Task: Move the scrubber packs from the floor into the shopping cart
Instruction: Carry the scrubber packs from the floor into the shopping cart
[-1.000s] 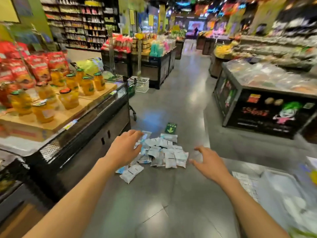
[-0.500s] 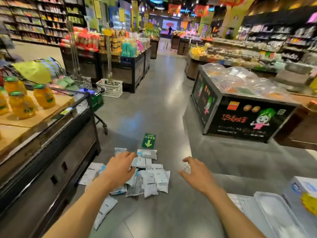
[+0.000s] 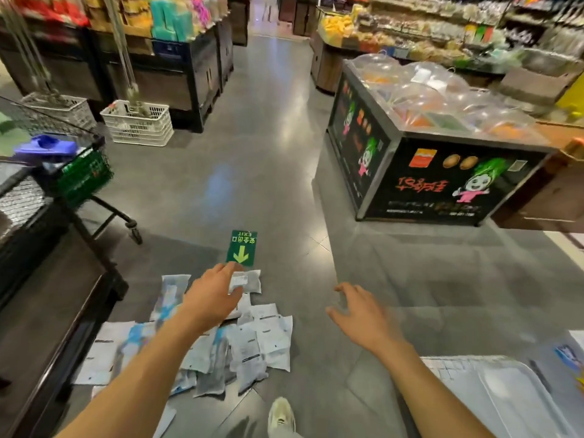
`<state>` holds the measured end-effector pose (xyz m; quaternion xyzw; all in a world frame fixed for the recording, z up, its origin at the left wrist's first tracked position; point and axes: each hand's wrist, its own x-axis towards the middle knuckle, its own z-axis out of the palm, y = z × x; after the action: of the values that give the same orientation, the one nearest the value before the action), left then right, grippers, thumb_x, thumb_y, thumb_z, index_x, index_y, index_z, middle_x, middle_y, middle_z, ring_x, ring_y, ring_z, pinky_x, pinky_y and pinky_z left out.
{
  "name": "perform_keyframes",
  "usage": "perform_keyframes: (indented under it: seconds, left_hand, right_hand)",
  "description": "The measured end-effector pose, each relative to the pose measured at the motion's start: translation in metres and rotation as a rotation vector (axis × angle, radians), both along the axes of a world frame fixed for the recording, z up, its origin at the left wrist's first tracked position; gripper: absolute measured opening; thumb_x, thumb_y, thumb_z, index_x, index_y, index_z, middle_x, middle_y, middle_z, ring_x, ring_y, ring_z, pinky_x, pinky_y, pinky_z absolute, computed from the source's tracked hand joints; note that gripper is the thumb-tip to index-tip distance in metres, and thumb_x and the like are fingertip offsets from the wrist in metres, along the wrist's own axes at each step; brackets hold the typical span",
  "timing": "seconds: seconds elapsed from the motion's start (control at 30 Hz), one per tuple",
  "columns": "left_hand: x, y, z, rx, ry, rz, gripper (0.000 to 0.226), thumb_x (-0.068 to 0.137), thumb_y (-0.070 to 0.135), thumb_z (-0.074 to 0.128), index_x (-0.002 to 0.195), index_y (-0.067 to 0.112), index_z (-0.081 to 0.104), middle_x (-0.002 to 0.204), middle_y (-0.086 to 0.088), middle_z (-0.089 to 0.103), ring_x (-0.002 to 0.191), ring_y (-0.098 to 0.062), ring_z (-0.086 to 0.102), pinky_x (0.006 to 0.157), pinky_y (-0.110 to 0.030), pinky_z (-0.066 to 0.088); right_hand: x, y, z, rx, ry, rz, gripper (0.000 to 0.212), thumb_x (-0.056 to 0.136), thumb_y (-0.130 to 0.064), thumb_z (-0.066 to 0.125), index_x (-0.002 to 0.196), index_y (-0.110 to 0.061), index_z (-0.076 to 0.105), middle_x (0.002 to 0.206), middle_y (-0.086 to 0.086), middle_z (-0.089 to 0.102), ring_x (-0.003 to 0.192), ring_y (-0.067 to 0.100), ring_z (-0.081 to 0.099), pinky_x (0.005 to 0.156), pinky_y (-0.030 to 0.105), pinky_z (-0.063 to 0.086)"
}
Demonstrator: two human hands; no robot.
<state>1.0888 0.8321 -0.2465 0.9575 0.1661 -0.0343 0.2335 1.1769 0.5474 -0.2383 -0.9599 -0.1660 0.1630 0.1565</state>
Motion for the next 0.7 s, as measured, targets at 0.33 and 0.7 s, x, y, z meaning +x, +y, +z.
perform_keyframes:
  seconds: [0.33, 0.7]
  left_hand:
    - [0.194, 0.065, -0.241, -0.041, 0.113, 0.025, 0.043, 0.101, 0.035, 0.057, 0.142, 0.028, 0.047, 0.148, -0.001, 0.053, 0.127, -0.025, 0.057, 0.104, -0.039, 0.048]
    - [0.252, 0.108, -0.595, 0.000, 0.215, -0.067, 0.048, 0.099, 0.036, 0.059, 0.144, 0.026, 0.047, 0.148, -0.004, 0.052, 0.127, -0.028, 0.056, 0.104, -0.045, 0.047]
  right_hand:
    - [0.217, 0.083, -0.249, -0.020, 0.136, 0.044, 0.048, 0.097, -0.048, 0.059, 0.138, -0.024, 0.051, 0.141, 0.001, 0.057, 0.132, 0.022, 0.053, 0.105, 0.034, 0.043]
    - [0.280, 0.151, -0.600, 0.057, 0.269, 0.024, 0.056, 0.095, -0.049, 0.064, 0.141, -0.023, 0.048, 0.146, 0.004, 0.052, 0.138, 0.024, 0.046, 0.106, 0.038, 0.040]
